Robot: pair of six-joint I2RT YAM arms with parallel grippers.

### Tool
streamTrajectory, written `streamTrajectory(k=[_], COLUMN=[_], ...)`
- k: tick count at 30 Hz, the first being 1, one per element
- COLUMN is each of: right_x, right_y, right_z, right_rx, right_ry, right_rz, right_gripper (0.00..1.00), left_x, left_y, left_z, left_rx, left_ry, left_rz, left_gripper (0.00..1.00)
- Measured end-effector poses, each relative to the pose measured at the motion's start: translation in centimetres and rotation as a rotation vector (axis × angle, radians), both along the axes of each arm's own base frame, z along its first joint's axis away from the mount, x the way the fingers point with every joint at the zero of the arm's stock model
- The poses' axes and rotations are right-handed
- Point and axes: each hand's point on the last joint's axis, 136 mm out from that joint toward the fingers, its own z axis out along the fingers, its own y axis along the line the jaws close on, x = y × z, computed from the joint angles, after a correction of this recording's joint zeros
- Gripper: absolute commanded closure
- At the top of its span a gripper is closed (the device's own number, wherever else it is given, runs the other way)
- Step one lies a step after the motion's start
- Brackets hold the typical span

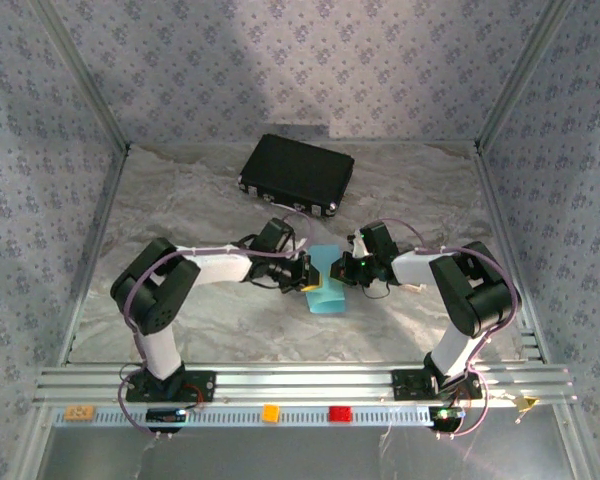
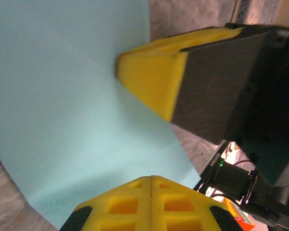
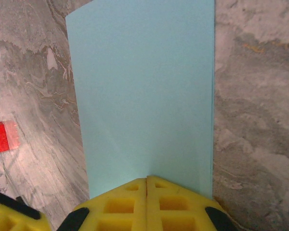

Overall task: Fold a paper plane with a square sheet of paper (pick it up from the middle)
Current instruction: First fold the square sheet of paper in half at the center of the table.

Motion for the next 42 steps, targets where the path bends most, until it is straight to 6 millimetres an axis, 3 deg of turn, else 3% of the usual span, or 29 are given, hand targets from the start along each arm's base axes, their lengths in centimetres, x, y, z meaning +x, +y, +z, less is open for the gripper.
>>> streamTrajectory(k=[7, 19, 28, 35, 42], right_x=[0.0, 0.0, 0.0, 0.0, 0.0], right_y=[0.0, -0.1, -0.1, -0.1, -0.1], right_z=[0.0, 0.0, 0.0, 0.0, -0.1], right_rx=[0.0, 0.002, 0.002, 0.002, 0.004], right_ry=[-0.001, -0.001, -0.001, -0.002, -0.005], right_rz=[0.0, -0.002, -0.001, -0.002, -0.002], right_gripper=[1.0, 1.0, 1.0, 1.0, 1.0], left_x=[-2.0, -2.4, -2.1, -3.8, -4.6], left_y=[1.9, 2.6, 1.2, 1.3, 2.0], left_z=[-3.5, -3.0, -1.1, -3.4, -3.6], left_rx=[0.07, 0.091, 0.012, 0.053, 0.066], left_ry=[0.06, 0.01, 0.024, 0.09, 0.041], left_rz=[-0.016, -0.044, -0.035, -0.085, -0.151], left_gripper=[1.0, 1.0, 1.0, 1.0, 1.0])
